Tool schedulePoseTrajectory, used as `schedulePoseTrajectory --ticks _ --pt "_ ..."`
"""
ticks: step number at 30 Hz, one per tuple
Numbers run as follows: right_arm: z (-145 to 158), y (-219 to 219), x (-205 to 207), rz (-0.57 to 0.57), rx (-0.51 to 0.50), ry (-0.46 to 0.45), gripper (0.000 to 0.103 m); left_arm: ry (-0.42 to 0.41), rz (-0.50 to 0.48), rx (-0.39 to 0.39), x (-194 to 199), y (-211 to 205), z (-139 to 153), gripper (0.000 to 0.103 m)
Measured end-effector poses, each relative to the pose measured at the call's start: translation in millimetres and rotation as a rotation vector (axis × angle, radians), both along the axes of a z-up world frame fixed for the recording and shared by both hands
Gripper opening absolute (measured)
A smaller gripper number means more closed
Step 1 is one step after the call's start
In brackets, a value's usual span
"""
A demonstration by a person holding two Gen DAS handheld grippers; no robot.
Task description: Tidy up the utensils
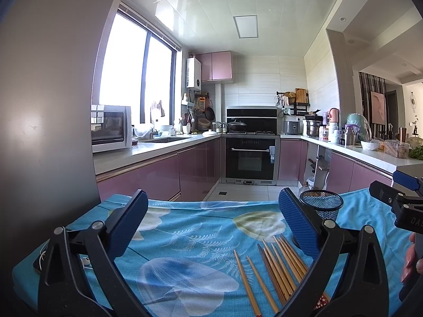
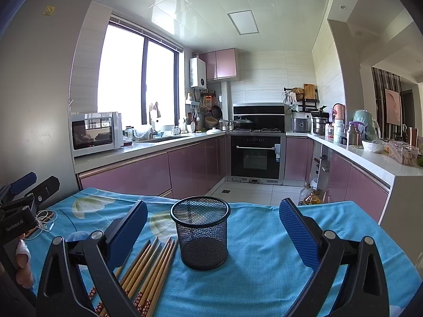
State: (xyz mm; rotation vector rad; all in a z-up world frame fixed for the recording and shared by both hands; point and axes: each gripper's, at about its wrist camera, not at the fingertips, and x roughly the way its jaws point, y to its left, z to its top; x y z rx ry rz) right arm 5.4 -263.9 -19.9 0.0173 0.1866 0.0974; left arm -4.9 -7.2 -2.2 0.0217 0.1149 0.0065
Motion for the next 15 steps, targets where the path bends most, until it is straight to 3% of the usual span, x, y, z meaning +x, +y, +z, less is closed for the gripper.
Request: schedulePoseTrajectory --ticks 15 --pt "-1.0 -0.5 -0.6 0.003 0.005 0.004 0.097 0.0 -0.001 0.0 -0.3 0.3 0.0 0.097"
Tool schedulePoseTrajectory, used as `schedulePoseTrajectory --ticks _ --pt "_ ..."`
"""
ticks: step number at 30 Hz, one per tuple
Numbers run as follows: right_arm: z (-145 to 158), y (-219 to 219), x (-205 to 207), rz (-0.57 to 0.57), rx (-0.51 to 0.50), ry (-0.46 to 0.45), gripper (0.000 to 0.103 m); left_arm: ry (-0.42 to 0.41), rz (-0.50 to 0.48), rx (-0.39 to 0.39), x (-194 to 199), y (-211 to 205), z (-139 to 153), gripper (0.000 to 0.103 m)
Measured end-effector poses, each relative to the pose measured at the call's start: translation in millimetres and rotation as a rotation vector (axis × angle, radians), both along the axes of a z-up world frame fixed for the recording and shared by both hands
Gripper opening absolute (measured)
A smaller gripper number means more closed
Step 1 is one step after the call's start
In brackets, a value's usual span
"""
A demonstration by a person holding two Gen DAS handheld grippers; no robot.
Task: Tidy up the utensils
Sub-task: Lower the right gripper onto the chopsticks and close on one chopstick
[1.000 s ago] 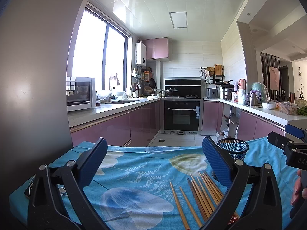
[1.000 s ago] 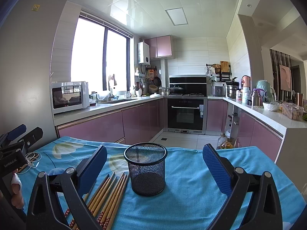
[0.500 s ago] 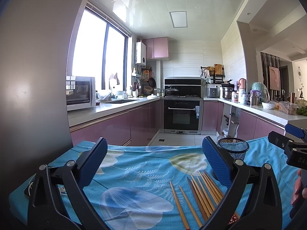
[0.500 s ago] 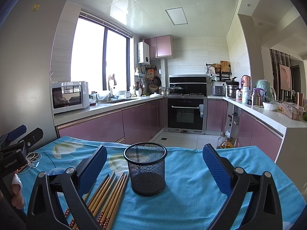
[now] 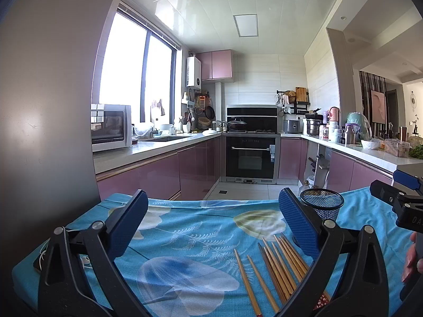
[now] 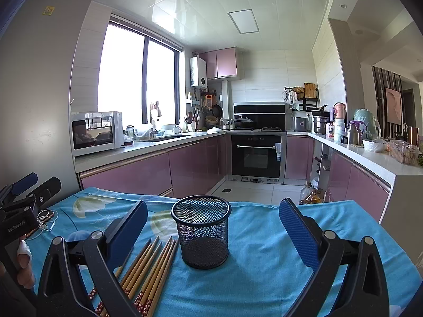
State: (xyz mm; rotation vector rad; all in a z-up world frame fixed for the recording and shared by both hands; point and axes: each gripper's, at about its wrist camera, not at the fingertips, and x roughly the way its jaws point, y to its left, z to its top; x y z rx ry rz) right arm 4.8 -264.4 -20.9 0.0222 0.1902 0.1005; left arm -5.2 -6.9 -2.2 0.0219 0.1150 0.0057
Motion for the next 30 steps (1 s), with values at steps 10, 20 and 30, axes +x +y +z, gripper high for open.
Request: schedulePoseTrajectory --ticks 10,20,30 --pt "-3.0 2.5 0.1 0.012 0.002 0.012 0.096 0.002 -0.001 0.002 0.6 -0.2 0.0 0.097" --pt "-21.4 18.8 20.2 0.134 -0.043 0.211 0.096 0.123 -0.057 0.046 13.7 -3.0 -19.1 0.097" --pt "-69.1 48.6 56.4 0.239 -0.086 0.551 0.065 0.424 -0.185 0.144 47.8 -9.5 -57.1 0.094"
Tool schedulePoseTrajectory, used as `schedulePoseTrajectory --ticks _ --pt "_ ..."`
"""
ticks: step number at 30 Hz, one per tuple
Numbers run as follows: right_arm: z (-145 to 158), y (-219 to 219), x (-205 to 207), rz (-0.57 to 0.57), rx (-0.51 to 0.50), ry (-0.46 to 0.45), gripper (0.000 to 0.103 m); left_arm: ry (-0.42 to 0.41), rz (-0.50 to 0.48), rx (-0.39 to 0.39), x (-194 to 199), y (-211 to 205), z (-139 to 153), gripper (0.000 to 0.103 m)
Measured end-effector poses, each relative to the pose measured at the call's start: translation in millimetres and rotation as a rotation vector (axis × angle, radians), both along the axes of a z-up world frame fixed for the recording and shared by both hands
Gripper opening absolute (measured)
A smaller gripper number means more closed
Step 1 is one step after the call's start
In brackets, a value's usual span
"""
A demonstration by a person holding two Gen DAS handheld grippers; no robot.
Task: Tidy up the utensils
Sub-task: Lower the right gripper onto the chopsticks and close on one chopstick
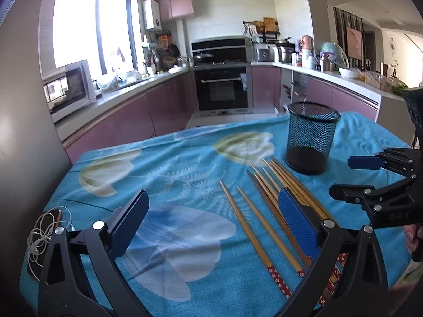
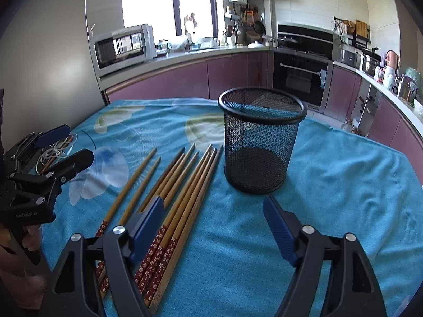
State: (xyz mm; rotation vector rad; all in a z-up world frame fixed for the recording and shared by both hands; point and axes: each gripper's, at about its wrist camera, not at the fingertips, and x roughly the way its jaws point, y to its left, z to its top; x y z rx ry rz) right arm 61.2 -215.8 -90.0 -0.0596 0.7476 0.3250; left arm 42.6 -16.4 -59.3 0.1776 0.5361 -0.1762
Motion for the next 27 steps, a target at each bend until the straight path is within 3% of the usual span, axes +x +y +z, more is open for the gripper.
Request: schedulePoseTrajectory --ticks 6,9,14,19,27 --pt "-15.1 3.4 12.7 0.013 -0.021 0.091 0.055 0.119 -0.058 0.045 17.8 -11.5 -23.5 0.082" --pt "-17.7 2.0 15.7 0.008 -0.03 0.115 0.052 0.172 -0.076 0.037 26.2 -14.5 -30.9 0.068" --pt "-19.1 -0.3 20.1 0.001 -0.028 0.132 0.048 0.233 -0.095 0.038 35.2 -18.7 -39.2 0.06" --pt "-19.6 -0.4 24.3 0.007 -0.029 0.15 0.048 0.295 -0.117 0.043 41.6 -19.9 -48.8 0.045" --pt "-21.8 12.8 34.5 0.019 -0.086 0.153 0.044 0.341 -0.134 0.011 54.9 -18.6 -53.0 0.037"
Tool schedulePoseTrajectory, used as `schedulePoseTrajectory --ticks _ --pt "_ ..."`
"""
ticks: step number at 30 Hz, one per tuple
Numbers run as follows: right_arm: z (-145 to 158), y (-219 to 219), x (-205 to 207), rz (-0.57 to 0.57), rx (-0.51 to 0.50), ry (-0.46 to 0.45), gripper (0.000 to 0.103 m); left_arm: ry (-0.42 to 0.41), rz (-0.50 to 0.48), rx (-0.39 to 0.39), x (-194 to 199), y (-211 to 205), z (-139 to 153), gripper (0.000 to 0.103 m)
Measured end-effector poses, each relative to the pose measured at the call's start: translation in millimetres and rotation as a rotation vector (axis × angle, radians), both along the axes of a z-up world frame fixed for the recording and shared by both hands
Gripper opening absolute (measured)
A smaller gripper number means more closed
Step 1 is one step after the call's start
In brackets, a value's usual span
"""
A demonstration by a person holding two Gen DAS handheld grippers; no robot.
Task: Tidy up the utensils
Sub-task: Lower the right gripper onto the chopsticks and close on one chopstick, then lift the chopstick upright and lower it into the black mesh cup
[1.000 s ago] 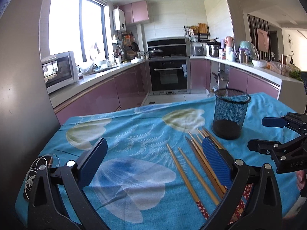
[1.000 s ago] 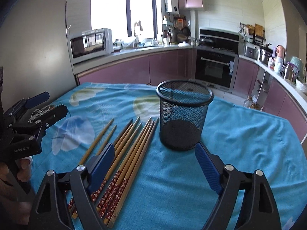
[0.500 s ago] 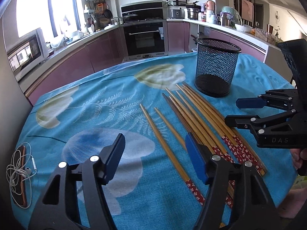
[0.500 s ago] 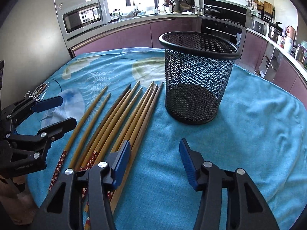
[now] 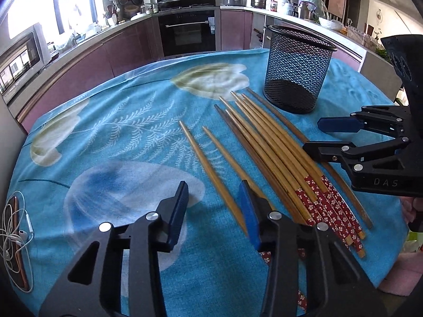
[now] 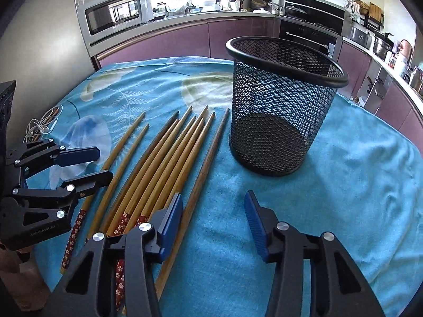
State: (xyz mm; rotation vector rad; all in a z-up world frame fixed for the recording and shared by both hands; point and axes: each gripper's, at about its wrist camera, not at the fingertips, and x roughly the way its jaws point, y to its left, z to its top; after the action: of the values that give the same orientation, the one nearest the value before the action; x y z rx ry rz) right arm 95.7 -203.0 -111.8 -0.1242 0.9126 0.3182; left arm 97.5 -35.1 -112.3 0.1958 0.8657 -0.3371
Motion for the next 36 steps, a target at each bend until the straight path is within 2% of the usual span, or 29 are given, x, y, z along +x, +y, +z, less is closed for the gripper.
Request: schedulePoseTrajectory --ticks 5,8,11,24,31,36 --pt "-1.0 3.8 8.4 -0.004 0.012 0.001 0.038 0.012 -0.007 -0.012 8.5 -4.9 0.0 0.019" --pt "-0.9 4.2 10.6 -0.005 0.029 0.004 0.027 0.016 0.003 -0.021 11.5 -7.5 0.5 0.014" --pt "-0.6 -0.9 13.1 0.002 0.093 0.03 0.01 0.021 0.015 -0.037 11.3 -5.9 1.2 0.01" --pt "8.3 -10.8 4.6 -0.002 0.171 0.014 0.006 0.02 0.049 -0.09 10.1 6.4 10.9 0.007" --pt "24.6 -19.7 -9.1 0.041 0.241 -0.027 0.006 0.01 0.029 -0.181 4.0 14.7 31.8 0.007" --pt "45.8 -28.4 -20.3 0.067 0.298 -0.096 0.006 -0.021 -0.011 -0.257 -2.8 15.7 55.8 0.007"
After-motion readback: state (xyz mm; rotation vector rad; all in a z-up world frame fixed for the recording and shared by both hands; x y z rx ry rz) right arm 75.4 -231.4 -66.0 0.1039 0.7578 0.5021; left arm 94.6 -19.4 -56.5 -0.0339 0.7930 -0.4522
